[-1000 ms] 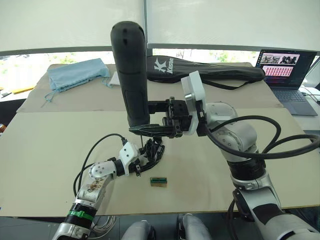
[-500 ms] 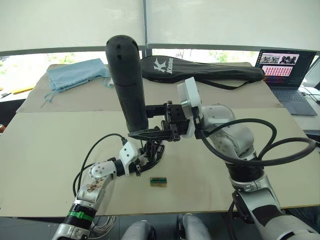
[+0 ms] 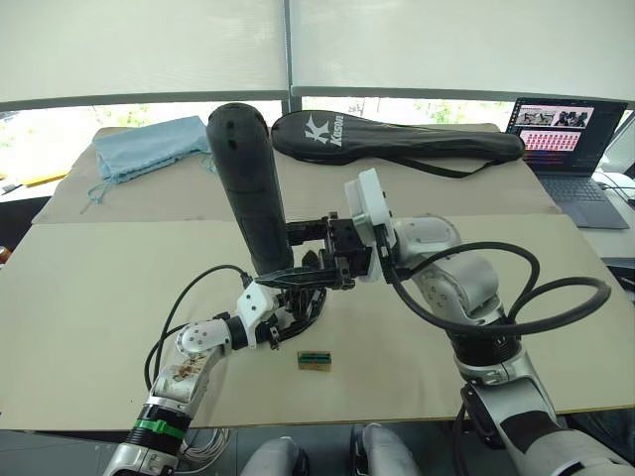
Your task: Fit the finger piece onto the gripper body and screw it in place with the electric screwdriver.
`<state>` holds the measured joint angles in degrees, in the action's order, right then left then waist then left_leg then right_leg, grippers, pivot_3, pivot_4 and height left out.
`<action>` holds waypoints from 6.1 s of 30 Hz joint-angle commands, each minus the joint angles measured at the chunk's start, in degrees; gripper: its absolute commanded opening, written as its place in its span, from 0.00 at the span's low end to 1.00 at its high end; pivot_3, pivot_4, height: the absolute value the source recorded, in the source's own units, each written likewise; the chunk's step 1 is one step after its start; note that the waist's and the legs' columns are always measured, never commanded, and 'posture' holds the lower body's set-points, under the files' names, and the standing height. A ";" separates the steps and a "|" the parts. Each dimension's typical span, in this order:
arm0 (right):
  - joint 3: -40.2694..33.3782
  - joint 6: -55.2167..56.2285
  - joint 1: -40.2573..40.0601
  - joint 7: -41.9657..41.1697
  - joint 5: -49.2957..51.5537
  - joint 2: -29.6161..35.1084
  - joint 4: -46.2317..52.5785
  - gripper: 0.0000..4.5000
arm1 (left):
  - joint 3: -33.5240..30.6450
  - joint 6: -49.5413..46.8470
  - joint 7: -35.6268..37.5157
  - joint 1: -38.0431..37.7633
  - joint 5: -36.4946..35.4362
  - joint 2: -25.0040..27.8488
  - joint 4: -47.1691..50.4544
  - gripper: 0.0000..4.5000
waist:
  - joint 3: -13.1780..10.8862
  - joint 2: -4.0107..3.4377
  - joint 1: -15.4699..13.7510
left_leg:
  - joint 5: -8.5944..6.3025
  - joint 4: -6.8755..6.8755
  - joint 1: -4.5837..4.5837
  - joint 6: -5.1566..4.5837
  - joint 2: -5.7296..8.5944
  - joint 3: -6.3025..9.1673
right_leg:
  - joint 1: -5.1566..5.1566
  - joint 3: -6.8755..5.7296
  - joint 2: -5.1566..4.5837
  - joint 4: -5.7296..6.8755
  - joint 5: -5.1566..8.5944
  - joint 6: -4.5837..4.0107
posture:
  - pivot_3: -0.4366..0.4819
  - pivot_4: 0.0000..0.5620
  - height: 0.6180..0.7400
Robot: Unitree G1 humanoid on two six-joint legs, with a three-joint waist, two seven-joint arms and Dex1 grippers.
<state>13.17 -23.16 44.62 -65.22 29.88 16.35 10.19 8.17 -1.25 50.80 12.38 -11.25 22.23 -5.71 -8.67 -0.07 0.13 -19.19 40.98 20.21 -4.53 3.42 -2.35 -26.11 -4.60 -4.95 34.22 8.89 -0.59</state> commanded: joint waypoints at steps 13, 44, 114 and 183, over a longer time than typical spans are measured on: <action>-0.87 4.12 1.06 -0.40 -0.92 -1.49 0.75 0.43 | 1.40 -0.49 0.72 -1.36 0.70 0.25 -1.32 0.51 | 0.00 0.00 0.04 | 0.00 0.00 0.00 0.00 0.00 0.00 | 0.00 0.00 0.00 0.00 0.00 0.00 | 0.48 0.27 1.00; 0.55 4.95 1.41 -1.20 -3.37 -1.17 0.05 0.43 | 1.32 0.16 0.74 -1.23 0.70 0.29 -2.12 0.51 | 0.00 0.00 0.14 | 0.01 0.00 -0.01 0.03 0.00 0.00 | 0.00 0.00 0.01 0.00 0.00 0.00 | 0.48 0.27 1.00; 1.14 4.65 7.02 -5.91 -3.05 -0.59 -2.31 0.43 | 1.94 -0.26 0.44 -1.16 0.59 -0.46 -2.20 0.51 | 0.00 0.00 0.05 | 0.02 0.01 -0.01 0.03 0.00 0.01 | 0.01 0.00 -0.02 0.01 0.00 0.00 | 0.48 0.27 1.00; 1.17 -4.45 8.46 0.07 -4.06 -1.62 -3.33 0.43 | 1.77 -1.00 0.88 -1.35 0.22 0.19 -1.62 0.51 | 0.00 0.00 0.12 | 0.02 -0.01 -0.01 0.03 0.00 0.01 | 0.00 0.00 -0.02 0.01 0.00 0.00 | 0.48 0.27 1.00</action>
<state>15.24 -30.36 50.86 -65.00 25.35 15.14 5.41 8.61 -0.27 51.15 12.39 -11.59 22.15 -6.56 -8.67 -0.07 0.25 -19.17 40.97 20.21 -4.50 3.42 -2.34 -26.10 -4.60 -4.97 34.23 8.89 -0.60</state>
